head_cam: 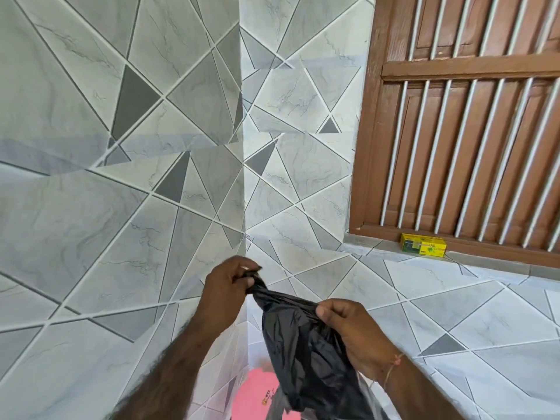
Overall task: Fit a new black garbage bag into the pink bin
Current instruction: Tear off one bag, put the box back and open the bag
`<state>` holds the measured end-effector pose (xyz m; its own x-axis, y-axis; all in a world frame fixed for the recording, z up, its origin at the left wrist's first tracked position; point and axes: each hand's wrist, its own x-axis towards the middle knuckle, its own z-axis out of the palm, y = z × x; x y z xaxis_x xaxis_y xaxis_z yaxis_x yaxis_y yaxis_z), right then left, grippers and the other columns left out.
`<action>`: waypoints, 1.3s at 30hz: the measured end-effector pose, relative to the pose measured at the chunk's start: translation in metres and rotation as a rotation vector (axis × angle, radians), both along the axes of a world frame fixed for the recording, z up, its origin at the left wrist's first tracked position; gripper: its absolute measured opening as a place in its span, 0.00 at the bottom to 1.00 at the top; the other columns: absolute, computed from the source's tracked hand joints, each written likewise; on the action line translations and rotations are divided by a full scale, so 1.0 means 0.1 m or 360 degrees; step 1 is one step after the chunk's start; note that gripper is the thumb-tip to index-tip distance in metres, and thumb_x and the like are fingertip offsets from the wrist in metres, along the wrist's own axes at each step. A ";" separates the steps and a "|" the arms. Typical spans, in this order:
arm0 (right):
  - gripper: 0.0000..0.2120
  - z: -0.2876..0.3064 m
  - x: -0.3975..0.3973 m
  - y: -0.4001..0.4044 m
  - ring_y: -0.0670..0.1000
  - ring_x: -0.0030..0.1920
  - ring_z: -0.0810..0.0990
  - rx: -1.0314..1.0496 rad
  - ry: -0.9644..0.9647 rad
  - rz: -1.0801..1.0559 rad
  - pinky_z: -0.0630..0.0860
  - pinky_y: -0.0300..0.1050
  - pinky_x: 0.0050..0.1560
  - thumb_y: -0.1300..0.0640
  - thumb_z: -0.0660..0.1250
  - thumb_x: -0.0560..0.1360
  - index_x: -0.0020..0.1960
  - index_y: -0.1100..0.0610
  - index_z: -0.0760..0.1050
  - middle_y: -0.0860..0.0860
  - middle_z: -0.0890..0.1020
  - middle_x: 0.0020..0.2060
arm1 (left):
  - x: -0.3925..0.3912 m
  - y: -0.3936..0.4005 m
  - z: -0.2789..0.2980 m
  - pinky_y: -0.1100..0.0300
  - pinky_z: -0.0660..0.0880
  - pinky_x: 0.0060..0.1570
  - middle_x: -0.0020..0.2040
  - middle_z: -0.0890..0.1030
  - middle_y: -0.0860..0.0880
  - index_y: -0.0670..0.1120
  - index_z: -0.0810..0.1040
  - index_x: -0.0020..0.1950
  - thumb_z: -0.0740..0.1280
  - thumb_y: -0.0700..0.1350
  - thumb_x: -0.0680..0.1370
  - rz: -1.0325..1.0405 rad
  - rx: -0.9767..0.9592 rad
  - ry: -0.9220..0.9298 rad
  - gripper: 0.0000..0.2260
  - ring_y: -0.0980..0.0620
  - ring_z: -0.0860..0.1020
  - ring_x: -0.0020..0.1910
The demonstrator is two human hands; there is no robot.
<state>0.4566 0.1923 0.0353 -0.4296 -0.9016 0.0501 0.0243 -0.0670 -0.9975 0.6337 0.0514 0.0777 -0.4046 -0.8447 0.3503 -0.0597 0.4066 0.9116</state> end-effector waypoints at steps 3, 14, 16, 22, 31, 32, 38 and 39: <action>0.05 -0.01 0.04 -0.01 0.52 0.34 0.78 0.0058 0.0233 -0.0141 0.75 0.45 0.40 0.65 0.73 0.69 0.35 0.61 0.80 0.55 0.81 0.31 | 0.00 0.09 0.01 0.58 0.76 0.40 0.41 0.80 0.51 0.51 0.75 0.50 0.73 0.44 0.72 0.0501 -0.0128 -0.0035 0.10 0.51 0.79 0.39; 0.08 0.11 0.10 0.06 0.58 0.41 0.81 -0.0069 -0.0296 -0.0228 0.79 0.50 0.45 0.64 0.69 0.73 0.46 0.71 0.77 0.64 0.83 0.40 | -0.33 0.48 -0.63 0.52 0.78 0.43 0.39 0.81 0.52 0.51 0.71 0.41 0.67 0.33 0.69 0.0116 0.0181 -0.0539 0.13 0.48 0.80 0.41; 0.05 0.14 0.03 0.12 0.57 0.39 0.82 -0.0098 -0.0309 -0.0276 0.80 0.47 0.44 0.65 0.67 0.75 0.44 0.67 0.79 0.63 0.84 0.39 | -0.32 0.42 -0.71 0.48 0.80 0.45 0.37 0.79 0.53 0.50 0.72 0.33 0.64 0.31 0.68 0.0175 0.0050 -0.0702 0.13 0.48 0.79 0.39; 0.06 0.14 -0.06 0.21 0.53 0.36 0.84 -0.0022 -0.0046 -0.0388 0.79 0.45 0.37 0.66 0.63 0.77 0.52 0.58 0.74 0.59 0.85 0.39 | -0.58 0.56 -0.68 0.64 0.75 0.45 0.42 0.81 0.50 0.50 0.82 0.35 0.67 0.44 0.75 0.0109 0.0218 -0.0436 0.09 0.54 0.77 0.39; 0.19 0.18 -0.46 0.27 0.55 0.41 0.78 0.0431 0.1239 -0.0746 0.71 0.37 0.40 0.73 0.56 0.68 0.32 0.51 0.73 0.53 0.79 0.38 | -0.65 0.29 -0.68 0.61 0.76 0.46 0.37 0.79 0.53 0.47 0.81 0.31 0.65 0.27 0.68 0.0014 0.0213 -0.0693 0.15 0.53 0.78 0.39; 0.16 0.19 -0.51 0.30 0.57 0.47 0.80 0.0630 0.1420 -0.0781 0.74 0.41 0.46 0.70 0.57 0.70 0.39 0.53 0.77 0.55 0.80 0.44 | -0.62 0.22 -0.68 0.61 0.76 0.45 0.37 0.77 0.54 0.49 0.78 0.30 0.63 0.27 0.67 0.0001 0.0086 -0.0766 0.18 0.53 0.77 0.39; 0.11 0.13 -0.74 0.42 0.60 0.53 0.79 0.1063 0.1858 -0.1063 0.77 0.52 0.48 0.57 0.61 0.75 0.54 0.59 0.75 0.57 0.74 0.54 | -0.52 -0.02 -0.67 0.48 0.78 0.49 0.48 0.76 0.49 0.52 0.73 0.47 0.60 0.38 0.66 0.0243 -0.0212 -0.0935 0.14 0.43 0.78 0.48; 0.10 0.09 -0.77 0.43 0.59 0.53 0.78 0.1100 0.1973 -0.1071 0.78 0.52 0.47 0.59 0.62 0.75 0.55 0.59 0.74 0.56 0.73 0.55 | -0.49 0.02 -0.64 0.48 0.78 0.50 0.49 0.74 0.49 0.51 0.74 0.50 0.61 0.38 0.69 0.0333 -0.0317 -0.1041 0.13 0.41 0.77 0.50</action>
<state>0.3793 0.2358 0.0439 -0.7525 -0.5658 0.3370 -0.6464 0.7324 -0.2138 0.5846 0.0530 0.0138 -0.4211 -0.8727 0.2470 -0.6636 0.4821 0.5720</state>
